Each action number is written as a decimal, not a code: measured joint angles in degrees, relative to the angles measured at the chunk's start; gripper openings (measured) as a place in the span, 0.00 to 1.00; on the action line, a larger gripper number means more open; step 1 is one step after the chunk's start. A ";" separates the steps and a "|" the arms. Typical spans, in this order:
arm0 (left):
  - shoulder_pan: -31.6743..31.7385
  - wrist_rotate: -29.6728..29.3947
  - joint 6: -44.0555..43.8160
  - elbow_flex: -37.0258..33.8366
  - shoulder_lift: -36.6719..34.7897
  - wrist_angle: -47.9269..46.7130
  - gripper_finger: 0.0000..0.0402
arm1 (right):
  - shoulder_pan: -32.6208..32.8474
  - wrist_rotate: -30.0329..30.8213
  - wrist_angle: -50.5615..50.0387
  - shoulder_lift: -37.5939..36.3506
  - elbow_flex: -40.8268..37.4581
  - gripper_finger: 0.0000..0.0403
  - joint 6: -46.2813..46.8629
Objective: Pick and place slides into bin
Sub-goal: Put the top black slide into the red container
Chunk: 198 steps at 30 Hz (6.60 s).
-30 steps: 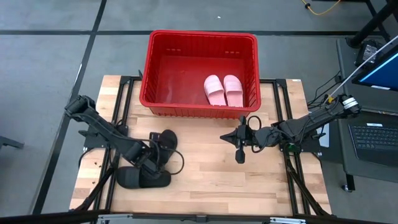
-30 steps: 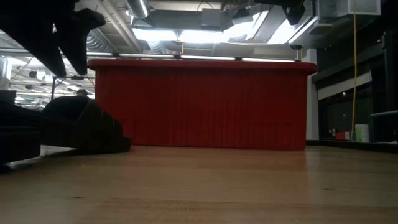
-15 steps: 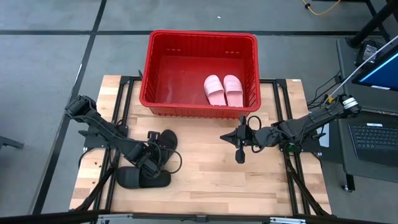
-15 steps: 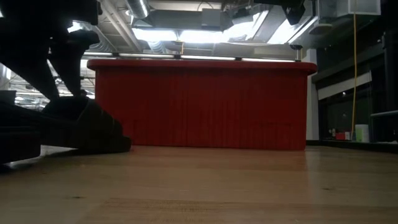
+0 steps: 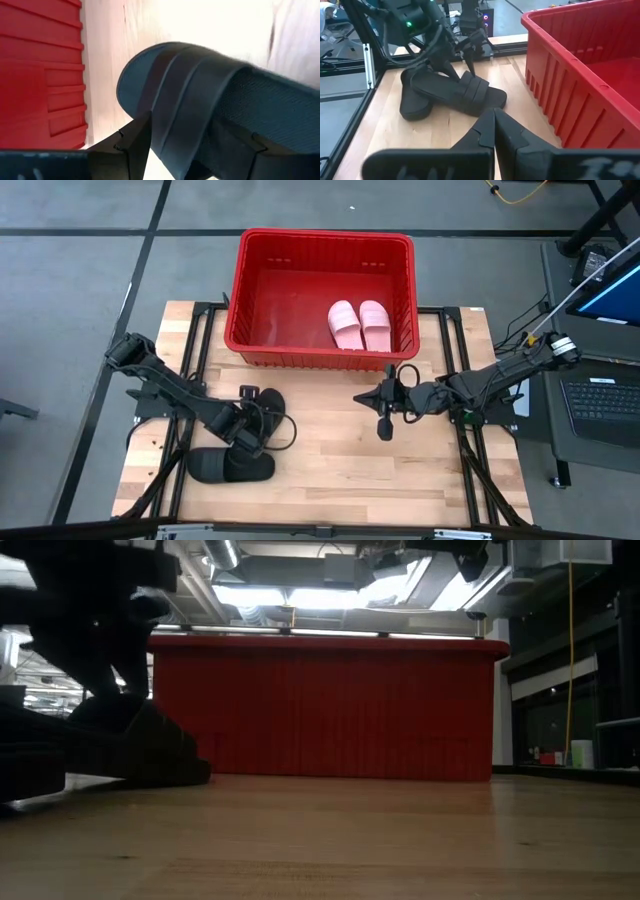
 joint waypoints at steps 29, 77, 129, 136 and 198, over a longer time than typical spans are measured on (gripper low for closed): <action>-0.06 -0.76 1.34 -2.51 -0.02 4.66 0.02 | 0.00 0.00 -0.01 0.00 0.00 0.01 -0.22; 10.20 -36.07 21.65 34.76 0.02 2.52 0.01 | -0.01 11.19 8.15 -0.28 0.07 0.01 -20.37; 58.55 -7.68 66.69 34.74 1.28 25.41 0.01 | -33.44 -3.32 7.26 -0.26 6.60 0.01 -25.83; 60.89 -5.47 73.39 34.74 8.84 29.27 0.01 | -35.44 -3.32 7.26 -0.26 6.62 0.01 -25.81; 58.17 -8.70 51.71 26.91 21.42 32.96 0.01 | -36.22 -3.28 1.60 -0.22 6.62 0.02 -25.39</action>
